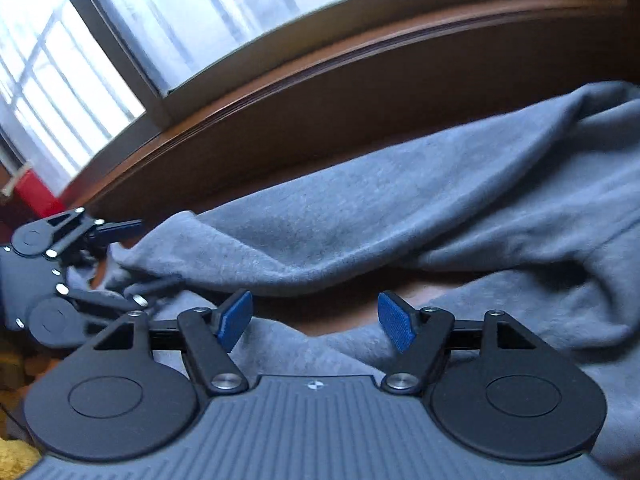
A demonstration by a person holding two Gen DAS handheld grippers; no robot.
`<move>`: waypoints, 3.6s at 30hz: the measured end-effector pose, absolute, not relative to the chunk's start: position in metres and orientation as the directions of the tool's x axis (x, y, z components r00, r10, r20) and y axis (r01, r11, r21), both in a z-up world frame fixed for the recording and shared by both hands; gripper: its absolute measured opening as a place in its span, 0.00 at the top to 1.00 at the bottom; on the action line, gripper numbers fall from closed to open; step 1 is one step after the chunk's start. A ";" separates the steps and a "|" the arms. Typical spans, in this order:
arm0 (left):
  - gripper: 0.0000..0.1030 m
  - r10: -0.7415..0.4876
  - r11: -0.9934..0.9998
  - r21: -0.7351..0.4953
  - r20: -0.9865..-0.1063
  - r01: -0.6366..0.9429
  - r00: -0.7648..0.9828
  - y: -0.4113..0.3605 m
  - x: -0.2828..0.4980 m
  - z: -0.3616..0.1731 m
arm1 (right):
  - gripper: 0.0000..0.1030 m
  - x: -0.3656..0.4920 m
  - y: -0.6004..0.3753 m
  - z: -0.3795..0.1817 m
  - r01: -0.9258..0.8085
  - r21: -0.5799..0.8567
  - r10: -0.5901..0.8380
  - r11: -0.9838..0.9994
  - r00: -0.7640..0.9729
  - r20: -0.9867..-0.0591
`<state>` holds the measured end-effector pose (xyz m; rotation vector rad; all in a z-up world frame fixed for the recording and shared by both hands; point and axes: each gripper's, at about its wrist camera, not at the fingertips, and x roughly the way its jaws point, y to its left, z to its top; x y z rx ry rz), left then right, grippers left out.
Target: Fold clothes
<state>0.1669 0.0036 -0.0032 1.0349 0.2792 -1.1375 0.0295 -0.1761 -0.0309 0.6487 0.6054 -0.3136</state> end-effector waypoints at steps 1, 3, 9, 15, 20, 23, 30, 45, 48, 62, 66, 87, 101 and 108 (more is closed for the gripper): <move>0.27 -0.609 0.042 0.542 -0.652 0.839 0.452 0.002 0.165 -0.007 | 0.30 0.034 -0.178 -0.034 0.442 0.482 -0.071 0.756 0.788 -0.612; 0.55 -0.602 0.070 0.541 -0.648 0.838 0.468 -0.001 0.165 -0.008 | 0.30 0.040 -0.181 -0.033 0.413 0.506 -0.044 0.757 0.805 -0.591; 0.60 -0.597 0.307 0.516 -0.550 0.800 0.584 -0.022 0.202 0.020 | 0.34 0.068 -0.186 0.000 0.304 0.463 -0.084 0.832 0.895 -0.437; 0.62 -0.445 0.501 0.554 -0.493 0.665 0.747 -0.068 0.269 0.004 | 0.34 0.140 -0.211 0.007 0.316 0.344 -0.161 0.884 0.897 -0.412; 0.59 -0.356 0.571 0.558 -0.492 0.602 0.794 -0.052 0.291 -0.001 | 0.30 0.131 -0.198 0.014 0.373 0.290 -0.254 0.881 0.892 -0.374; 0.48 -0.363 0.562 0.538 -0.522 0.628 0.772 -0.034 0.293 0.006 | 0.27 0.104 -0.193 0.017 0.368 0.342 -0.216 0.865 0.887 -0.408; 0.29 -0.266 0.581 0.528 -0.596 0.619 0.758 -0.006 0.288 0.001 | 0.27 0.063 -0.194 -0.005 0.484 0.443 -0.169 0.755 0.796 -0.582; 0.04 0.031 0.687 0.573 -0.637 0.447 0.770 0.052 0.318 -0.003 | 0.26 0.036 -0.145 -0.001 0.396 0.325 0.067 0.859 0.543 -0.837; 0.02 0.074 0.656 0.631 -0.601 0.415 0.796 0.059 0.330 -0.006 | 0.27 0.021 -0.139 0.003 0.403 0.326 0.085 0.855 0.511 -0.855; 0.00 0.289 0.645 0.727 -0.519 0.237 0.805 0.094 0.374 -0.016 | 0.31 0.129 -0.201 -0.003 0.570 0.175 -0.353 0.802 0.691 -0.631; 0.00 0.294 0.642 0.734 -0.502 0.222 0.813 0.100 0.376 -0.017 | 0.24 0.125 -0.191 0.010 0.547 0.243 -0.338 0.801 0.748 -0.571; 0.01 -0.009 0.660 0.619 -0.560 0.426 0.828 0.123 0.251 0.058 | 0.16 -0.011 -0.109 0.001 0.520 0.249 -0.256 0.817 0.715 -0.650; 0.01 -0.157 0.649 0.413 -0.749 0.639 0.644 0.157 0.121 0.026 | 0.05 0.031 -0.045 -0.014 0.026 0.207 0.133 0.978 0.685 -0.716; 0.80 0.062 0.732 0.525 -0.685 0.433 0.726 0.170 0.154 0.017 | 0.61 0.014 -0.048 -0.003 0.037 0.198 0.103 0.980 0.753 -0.650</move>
